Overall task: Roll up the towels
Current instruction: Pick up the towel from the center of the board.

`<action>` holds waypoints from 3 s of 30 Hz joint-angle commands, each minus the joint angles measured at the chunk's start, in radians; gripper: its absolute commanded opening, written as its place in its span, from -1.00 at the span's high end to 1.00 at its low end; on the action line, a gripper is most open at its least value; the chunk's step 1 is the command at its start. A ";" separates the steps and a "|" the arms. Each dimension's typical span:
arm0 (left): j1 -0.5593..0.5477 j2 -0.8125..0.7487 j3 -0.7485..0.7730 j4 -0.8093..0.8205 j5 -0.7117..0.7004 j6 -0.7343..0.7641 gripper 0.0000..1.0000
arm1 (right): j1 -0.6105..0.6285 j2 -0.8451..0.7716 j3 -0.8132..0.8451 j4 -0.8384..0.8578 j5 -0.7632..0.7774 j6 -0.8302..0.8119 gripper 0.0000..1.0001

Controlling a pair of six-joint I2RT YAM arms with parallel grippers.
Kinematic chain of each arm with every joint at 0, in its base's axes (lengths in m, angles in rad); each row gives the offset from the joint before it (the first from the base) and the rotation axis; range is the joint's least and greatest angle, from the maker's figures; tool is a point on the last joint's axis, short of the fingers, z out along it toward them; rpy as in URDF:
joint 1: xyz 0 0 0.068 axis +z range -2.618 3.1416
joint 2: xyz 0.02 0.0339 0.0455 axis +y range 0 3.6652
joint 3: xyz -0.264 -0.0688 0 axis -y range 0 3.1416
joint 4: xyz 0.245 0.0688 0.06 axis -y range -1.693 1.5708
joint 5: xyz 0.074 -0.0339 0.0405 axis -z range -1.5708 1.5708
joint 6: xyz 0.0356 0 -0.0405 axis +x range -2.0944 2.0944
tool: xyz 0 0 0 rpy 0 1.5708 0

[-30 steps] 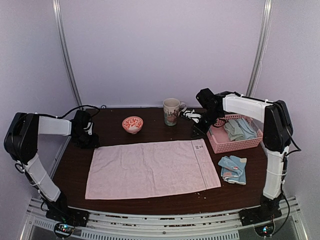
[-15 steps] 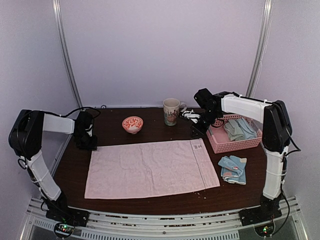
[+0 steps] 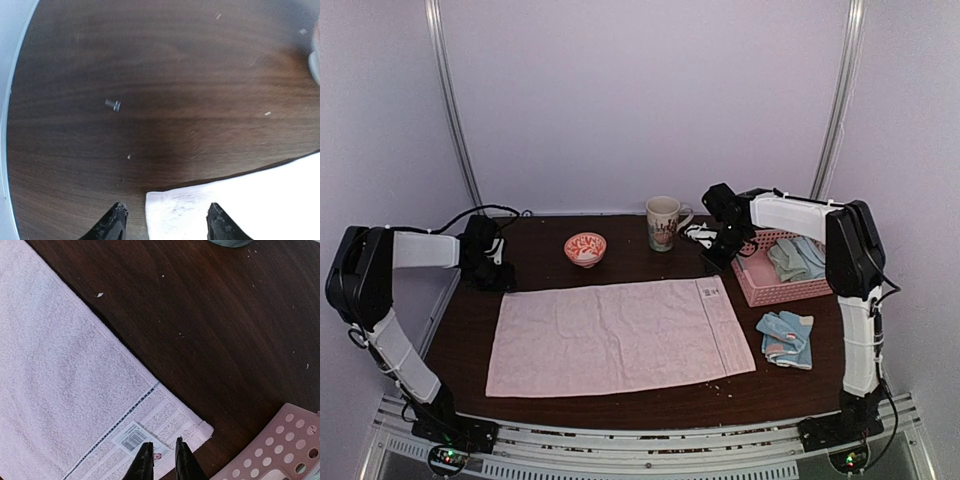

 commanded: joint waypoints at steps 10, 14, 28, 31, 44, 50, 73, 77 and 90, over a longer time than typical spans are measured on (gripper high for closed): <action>0.005 -0.055 -0.027 0.090 0.104 0.029 -0.11 | -0.005 0.083 0.088 -0.060 0.235 0.046 0.87; 0.005 -0.052 -0.024 0.091 0.101 0.030 -0.11 | -0.006 0.102 0.094 -0.069 0.231 0.048 0.80; 0.005 -0.039 -0.016 0.076 0.110 0.035 -0.11 | -0.019 0.187 0.150 -0.095 0.233 0.048 0.61; 0.005 -0.040 -0.017 0.074 0.101 0.034 -0.12 | -0.019 0.200 0.148 -0.101 0.249 0.049 0.54; 0.006 -0.034 -0.020 0.058 0.098 0.025 -0.06 | -0.004 0.166 0.159 -0.132 0.187 0.057 0.55; 0.005 0.007 -0.033 -0.021 0.108 -0.011 -0.13 | -0.004 0.099 0.186 -0.123 0.214 0.059 0.55; 0.078 0.044 0.024 -0.005 0.096 -0.038 0.02 | -0.001 0.090 0.183 -0.142 0.168 0.056 0.57; 0.080 0.089 0.040 0.001 0.201 -0.014 0.14 | 0.001 0.088 0.174 -0.142 0.165 0.055 0.57; 0.085 0.178 0.055 -0.030 0.193 -0.027 0.60 | 0.001 0.083 0.145 -0.135 0.161 0.053 0.58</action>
